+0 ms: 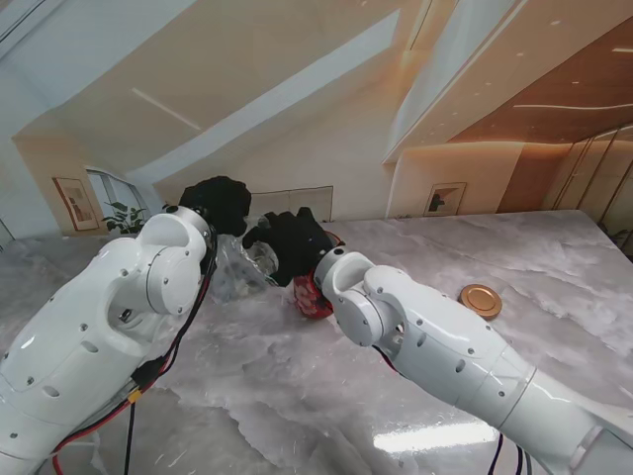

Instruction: Insert tea bags into the tea bag box

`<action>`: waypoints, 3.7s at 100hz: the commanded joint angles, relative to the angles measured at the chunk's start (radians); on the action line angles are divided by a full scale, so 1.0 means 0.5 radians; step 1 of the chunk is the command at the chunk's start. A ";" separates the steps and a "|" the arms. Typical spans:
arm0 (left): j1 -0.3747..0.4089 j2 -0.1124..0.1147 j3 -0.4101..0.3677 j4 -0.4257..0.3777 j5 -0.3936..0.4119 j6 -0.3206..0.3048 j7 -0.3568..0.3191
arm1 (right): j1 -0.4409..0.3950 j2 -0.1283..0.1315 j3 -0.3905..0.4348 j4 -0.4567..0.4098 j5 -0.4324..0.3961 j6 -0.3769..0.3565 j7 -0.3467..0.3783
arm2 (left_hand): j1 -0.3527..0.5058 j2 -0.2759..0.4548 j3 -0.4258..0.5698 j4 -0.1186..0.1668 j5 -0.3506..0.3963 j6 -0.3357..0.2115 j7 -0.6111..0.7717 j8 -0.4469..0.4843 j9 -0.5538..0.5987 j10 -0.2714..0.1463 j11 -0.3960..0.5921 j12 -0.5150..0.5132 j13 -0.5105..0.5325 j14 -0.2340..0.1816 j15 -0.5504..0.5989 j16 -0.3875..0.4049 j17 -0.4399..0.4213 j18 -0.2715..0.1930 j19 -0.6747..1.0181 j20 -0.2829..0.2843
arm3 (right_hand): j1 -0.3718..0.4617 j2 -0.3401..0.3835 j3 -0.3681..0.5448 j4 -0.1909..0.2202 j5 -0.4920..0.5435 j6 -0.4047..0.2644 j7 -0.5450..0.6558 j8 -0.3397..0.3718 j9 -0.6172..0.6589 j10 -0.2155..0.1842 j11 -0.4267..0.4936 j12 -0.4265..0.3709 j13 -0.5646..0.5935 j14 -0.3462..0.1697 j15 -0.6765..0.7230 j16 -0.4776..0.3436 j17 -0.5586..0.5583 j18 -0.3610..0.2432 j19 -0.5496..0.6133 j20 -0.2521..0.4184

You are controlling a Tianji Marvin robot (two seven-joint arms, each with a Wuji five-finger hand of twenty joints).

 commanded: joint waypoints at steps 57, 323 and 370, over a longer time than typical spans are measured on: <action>0.012 -0.014 -0.034 -0.065 -0.055 0.030 -0.016 | 0.097 -0.020 -0.122 0.099 -0.117 -0.020 -0.038 | 0.092 -0.043 0.040 0.066 0.031 0.023 0.032 0.052 0.072 0.202 0.103 0.040 0.099 0.019 0.093 -0.022 0.060 -0.201 0.183 0.048 | 0.234 -0.028 0.193 0.046 0.701 -0.002 0.382 0.257 0.103 -0.063 0.240 0.071 0.010 -0.062 0.212 0.094 0.008 -0.022 0.029 0.033; -0.015 -0.017 0.048 0.068 0.031 -0.005 0.019 | -0.032 -0.126 0.044 0.139 0.188 -0.050 -0.327 | 0.082 -0.035 0.040 0.074 0.032 -0.003 0.033 0.061 0.074 0.183 0.080 0.066 0.082 0.026 0.097 -0.010 0.056 -0.173 0.171 0.047 | 0.458 0.176 0.102 -0.174 0.659 -0.226 1.152 0.323 0.383 -0.105 0.466 0.192 0.091 -0.136 0.359 0.176 0.046 -0.075 0.159 -0.020; -0.024 -0.017 0.056 0.079 0.028 -0.004 0.019 | -0.028 -0.127 0.053 0.155 0.203 -0.084 -0.331 | 0.080 -0.035 0.043 0.074 0.031 -0.006 0.035 0.062 0.073 0.183 0.078 0.067 0.078 0.026 0.100 -0.005 0.056 -0.173 0.171 0.047 | 0.145 0.311 -0.039 -0.200 0.993 -0.009 1.117 0.156 0.437 -0.086 0.442 0.181 0.106 -0.117 0.349 0.170 0.037 -0.065 0.155 -0.024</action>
